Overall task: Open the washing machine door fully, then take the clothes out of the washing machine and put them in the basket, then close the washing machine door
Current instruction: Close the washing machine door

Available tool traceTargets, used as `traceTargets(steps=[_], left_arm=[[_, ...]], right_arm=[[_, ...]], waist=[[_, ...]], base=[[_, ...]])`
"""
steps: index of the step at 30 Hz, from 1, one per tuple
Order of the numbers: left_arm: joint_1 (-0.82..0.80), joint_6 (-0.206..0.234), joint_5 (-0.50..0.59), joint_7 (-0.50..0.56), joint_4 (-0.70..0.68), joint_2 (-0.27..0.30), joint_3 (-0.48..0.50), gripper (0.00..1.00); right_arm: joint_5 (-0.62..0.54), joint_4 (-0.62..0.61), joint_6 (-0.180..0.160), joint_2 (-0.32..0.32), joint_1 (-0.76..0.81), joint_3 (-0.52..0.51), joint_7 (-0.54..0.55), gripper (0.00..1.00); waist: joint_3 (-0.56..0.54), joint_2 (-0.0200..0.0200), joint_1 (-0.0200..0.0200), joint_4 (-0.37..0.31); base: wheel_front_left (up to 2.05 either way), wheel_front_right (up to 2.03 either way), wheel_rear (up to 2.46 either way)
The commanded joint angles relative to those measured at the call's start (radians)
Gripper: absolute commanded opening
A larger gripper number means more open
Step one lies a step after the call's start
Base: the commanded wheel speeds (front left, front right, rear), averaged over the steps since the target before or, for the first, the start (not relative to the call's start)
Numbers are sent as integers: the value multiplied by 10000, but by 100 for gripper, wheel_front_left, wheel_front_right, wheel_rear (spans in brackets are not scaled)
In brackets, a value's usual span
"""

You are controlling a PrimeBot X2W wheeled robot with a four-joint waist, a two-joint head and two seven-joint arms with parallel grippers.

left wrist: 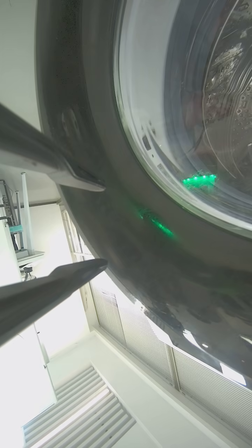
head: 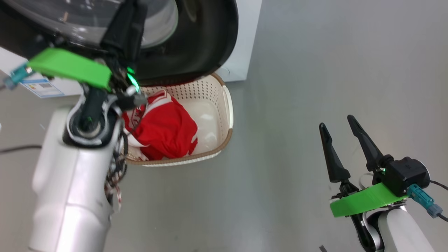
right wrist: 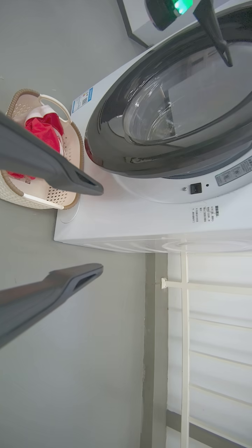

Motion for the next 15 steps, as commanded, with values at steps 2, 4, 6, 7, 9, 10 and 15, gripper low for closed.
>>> traceTargets(steps=[2,4,6,7,9,10,15], left_arm=[[677,-72,286,-221,-744,368,113,100],[1192,-72,496,-400,-1168,416,65,100],[1757,-72,696,-651,-1623,439,50,100],[2050,-72,782,-785,-1872,444,56,100],[2650,-72,930,-1115,-2323,432,104,100],[2935,-72,1103,-1279,-2564,456,74,100],[4321,-72,2912,-2342,-3490,879,-498,100]], right_arm=[[42,-165,48,-41,201,123,-63,100],[47,-151,48,-41,300,78,-63,100],[55,-141,48,-41,412,29,-63,100],[59,-130,48,-41,474,5,-63,100],[69,-109,48,-41,605,-59,-63,100],[80,-97,48,-41,674,-93,-63,100],[104,-70,48,-41,983,-234,-63,100]], waist=[[-573,0,0,293],[-815,0,0,379],[-1061,0,0,463],[-1189,0,0,503],[-1437,0,0,588],[-1561,0,0,629],[-2139,0,0,804]], base=[[0,0,0],[0,0,0],[0,0,0],[0,0,0],[0,0,0],[0,0,0],[0,0,0]])
